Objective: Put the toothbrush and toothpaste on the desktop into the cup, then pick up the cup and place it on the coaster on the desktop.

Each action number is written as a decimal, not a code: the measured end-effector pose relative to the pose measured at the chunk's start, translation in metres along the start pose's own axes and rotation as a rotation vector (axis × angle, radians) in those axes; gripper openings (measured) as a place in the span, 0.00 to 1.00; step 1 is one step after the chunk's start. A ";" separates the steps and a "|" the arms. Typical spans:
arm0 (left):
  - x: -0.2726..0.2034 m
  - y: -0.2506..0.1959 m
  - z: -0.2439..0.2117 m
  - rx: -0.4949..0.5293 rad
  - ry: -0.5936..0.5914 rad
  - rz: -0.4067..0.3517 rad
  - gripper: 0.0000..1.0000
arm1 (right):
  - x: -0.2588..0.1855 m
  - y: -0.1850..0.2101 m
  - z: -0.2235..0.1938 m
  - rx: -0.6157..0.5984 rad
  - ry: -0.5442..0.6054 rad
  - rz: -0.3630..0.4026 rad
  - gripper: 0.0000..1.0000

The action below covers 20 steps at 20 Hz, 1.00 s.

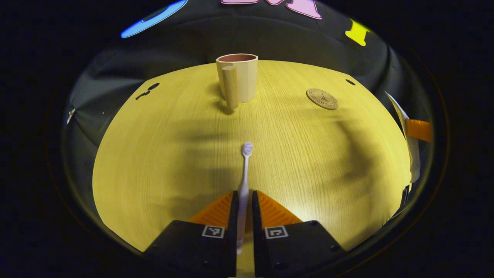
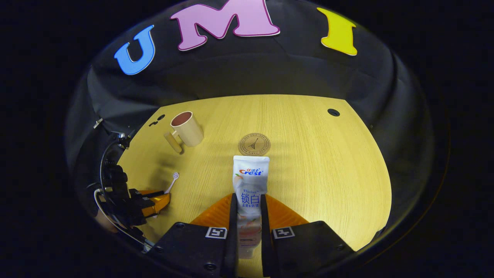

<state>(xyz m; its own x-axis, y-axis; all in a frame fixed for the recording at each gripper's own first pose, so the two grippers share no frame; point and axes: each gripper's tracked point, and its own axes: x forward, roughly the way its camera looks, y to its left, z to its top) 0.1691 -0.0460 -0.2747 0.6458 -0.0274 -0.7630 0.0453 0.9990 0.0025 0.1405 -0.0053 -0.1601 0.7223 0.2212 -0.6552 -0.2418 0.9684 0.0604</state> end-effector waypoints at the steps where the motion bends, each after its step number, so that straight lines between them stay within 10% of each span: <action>1: 0.000 0.001 0.000 0.013 0.003 -0.002 0.16 | 0.001 0.002 0.006 -0.005 -0.010 0.002 0.27; 20: -0.075 0.035 0.021 -0.240 -0.260 -0.058 0.06 | 0.044 0.100 0.150 -0.152 -0.344 0.152 0.28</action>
<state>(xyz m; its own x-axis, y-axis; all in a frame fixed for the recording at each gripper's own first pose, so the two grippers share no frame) 0.1381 -0.0102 -0.2037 0.8210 -0.0619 -0.5675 -0.0728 0.9746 -0.2116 0.2451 0.1190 -0.0705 0.8393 0.4112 -0.3557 -0.4372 0.8993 0.0081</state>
